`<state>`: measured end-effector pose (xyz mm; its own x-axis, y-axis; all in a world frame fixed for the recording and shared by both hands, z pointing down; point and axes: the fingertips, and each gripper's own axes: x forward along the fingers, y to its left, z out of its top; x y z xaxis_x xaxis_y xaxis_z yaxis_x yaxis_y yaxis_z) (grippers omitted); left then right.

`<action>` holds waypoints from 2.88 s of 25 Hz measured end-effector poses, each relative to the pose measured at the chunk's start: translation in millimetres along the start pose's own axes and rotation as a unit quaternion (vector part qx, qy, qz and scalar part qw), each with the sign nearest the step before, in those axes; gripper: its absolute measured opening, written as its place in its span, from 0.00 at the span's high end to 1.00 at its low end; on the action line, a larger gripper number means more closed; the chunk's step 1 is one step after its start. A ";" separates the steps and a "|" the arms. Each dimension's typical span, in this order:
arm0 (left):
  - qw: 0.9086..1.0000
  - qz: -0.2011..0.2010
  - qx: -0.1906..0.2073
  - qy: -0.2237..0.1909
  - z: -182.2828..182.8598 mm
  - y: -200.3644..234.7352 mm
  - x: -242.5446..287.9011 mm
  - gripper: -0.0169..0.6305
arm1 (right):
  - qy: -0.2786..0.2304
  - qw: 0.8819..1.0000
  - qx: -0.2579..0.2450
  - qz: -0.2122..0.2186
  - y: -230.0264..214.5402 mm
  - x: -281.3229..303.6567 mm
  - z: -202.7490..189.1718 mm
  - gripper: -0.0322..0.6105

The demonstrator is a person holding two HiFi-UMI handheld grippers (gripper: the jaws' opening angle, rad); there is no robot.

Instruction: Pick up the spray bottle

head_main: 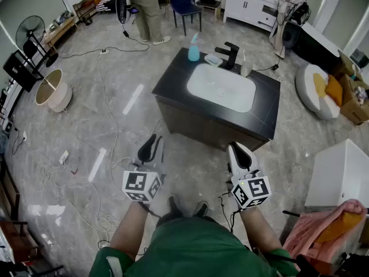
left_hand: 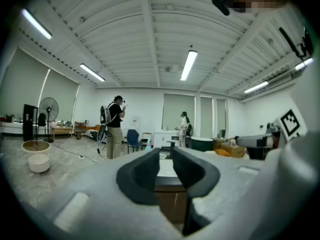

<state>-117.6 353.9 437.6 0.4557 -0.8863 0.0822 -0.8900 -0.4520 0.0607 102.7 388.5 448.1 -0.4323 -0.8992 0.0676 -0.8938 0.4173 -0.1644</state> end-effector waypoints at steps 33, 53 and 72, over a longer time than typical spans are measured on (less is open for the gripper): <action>0.996 -0.061 -0.024 -0.059 47.4 179.2 7.9 0.81 | -0.056 0.992 -0.040 -0.109 69.9 110.9 59.4 0.85; 0.997 0.026 0.012 -0.065 93.5 233.5 210.0 0.81 | -0.081 0.994 -0.037 -0.066 -94.3 287.4 101.5 0.85; 0.998 0.014 0.007 -0.060 92.8 238.3 362.7 0.81 | -0.076 0.993 -0.019 -0.083 -212.8 367.2 104.0 0.85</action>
<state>-166.0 -84.6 389.5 0.4267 -0.9037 -0.0352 -0.9026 -0.4279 0.0464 146.7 -44.2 405.5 -0.2581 -0.9643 -0.0600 -0.9562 0.2638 -0.1267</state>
